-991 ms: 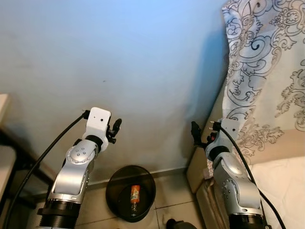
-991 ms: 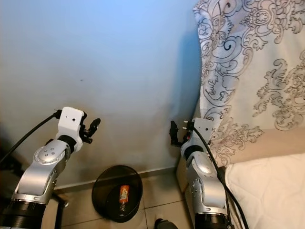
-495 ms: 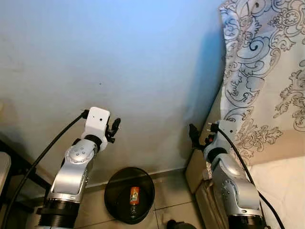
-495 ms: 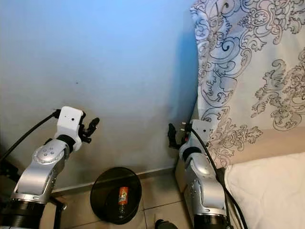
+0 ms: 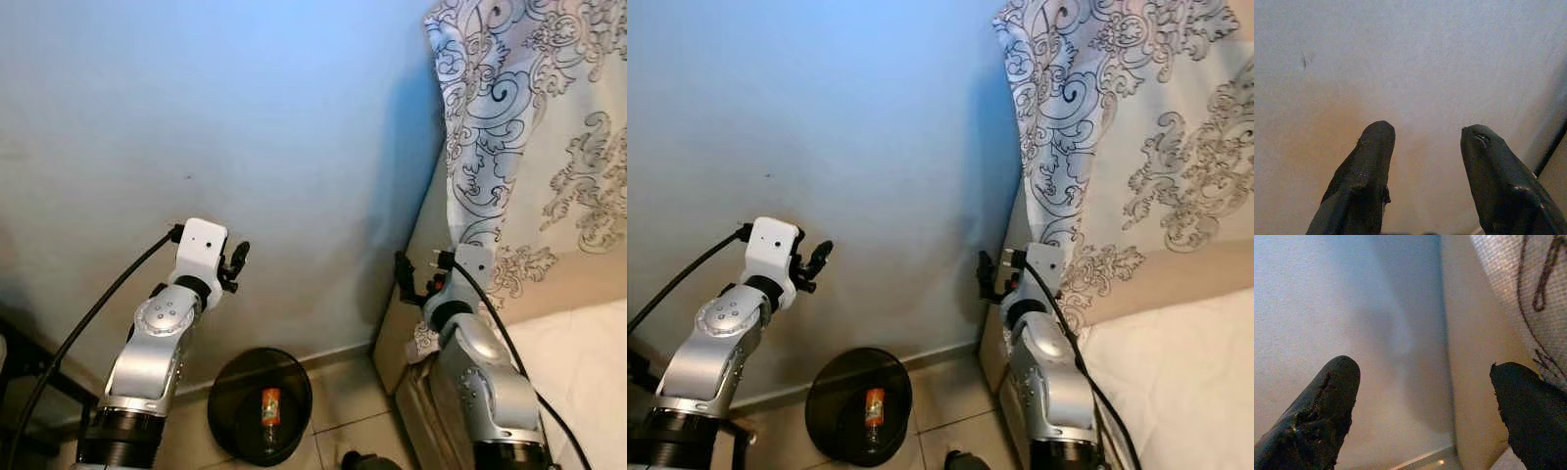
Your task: Clean up the room
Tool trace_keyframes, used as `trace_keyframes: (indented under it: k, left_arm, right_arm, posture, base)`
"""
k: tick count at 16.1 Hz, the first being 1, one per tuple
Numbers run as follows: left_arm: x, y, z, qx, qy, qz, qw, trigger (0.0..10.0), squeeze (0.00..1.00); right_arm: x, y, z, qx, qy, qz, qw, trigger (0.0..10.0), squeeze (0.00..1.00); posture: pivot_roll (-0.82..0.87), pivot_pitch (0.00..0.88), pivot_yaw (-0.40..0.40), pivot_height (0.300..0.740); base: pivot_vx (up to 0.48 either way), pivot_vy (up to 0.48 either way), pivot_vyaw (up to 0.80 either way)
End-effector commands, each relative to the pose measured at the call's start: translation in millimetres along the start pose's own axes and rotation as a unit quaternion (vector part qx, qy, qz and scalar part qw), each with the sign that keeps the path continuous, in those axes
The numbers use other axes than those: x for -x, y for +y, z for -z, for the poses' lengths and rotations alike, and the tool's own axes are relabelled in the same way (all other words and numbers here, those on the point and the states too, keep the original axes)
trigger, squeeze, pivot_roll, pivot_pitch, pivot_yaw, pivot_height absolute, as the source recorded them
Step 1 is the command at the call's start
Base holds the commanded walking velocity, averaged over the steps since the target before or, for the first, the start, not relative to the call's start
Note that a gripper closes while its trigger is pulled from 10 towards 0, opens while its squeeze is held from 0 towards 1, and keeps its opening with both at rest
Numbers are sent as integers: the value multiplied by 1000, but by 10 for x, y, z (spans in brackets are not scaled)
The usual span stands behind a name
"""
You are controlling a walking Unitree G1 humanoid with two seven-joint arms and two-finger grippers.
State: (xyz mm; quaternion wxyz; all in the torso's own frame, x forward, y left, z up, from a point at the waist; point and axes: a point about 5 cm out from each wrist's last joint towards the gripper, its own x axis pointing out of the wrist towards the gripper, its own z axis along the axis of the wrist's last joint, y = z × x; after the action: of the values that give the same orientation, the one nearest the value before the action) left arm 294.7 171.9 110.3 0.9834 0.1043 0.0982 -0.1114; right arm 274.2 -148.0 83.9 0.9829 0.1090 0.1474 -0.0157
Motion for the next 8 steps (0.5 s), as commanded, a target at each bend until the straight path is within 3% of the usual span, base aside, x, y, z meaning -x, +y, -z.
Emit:
trace_keyframes:
  k: [1,2,4,8]
  left_arm:
    - [28,57,-22,-13,-2,-10,1000,10000,0]
    - [32,58,-25,-18,-3,-12,1000,10000,0]
    - [28,70,-30,1,-1,-21,1000,10000,0]
    - [40,58,-30,-4,-1,-15,1000,10000,0]
  right_arm:
    - [2,29,-7,1,3,0,1000,10000,0]
    - [4,28,-7,1,2,1,1000,10000,0]
    - [8,29,-6,2,2,3,1000,10000,0]
    - [16,28,1,2,4,5,1000,10000,0]
  posture:
    - [-13,0,21,740]
    - [-13,0,19,740]
    - [-12,0,17,740]
    - [-18,0,14,740]
  base:
    - [0,0,-781]
    - [0,-480,-781]
    - [0,0,-781]
    - [0,0,-781]
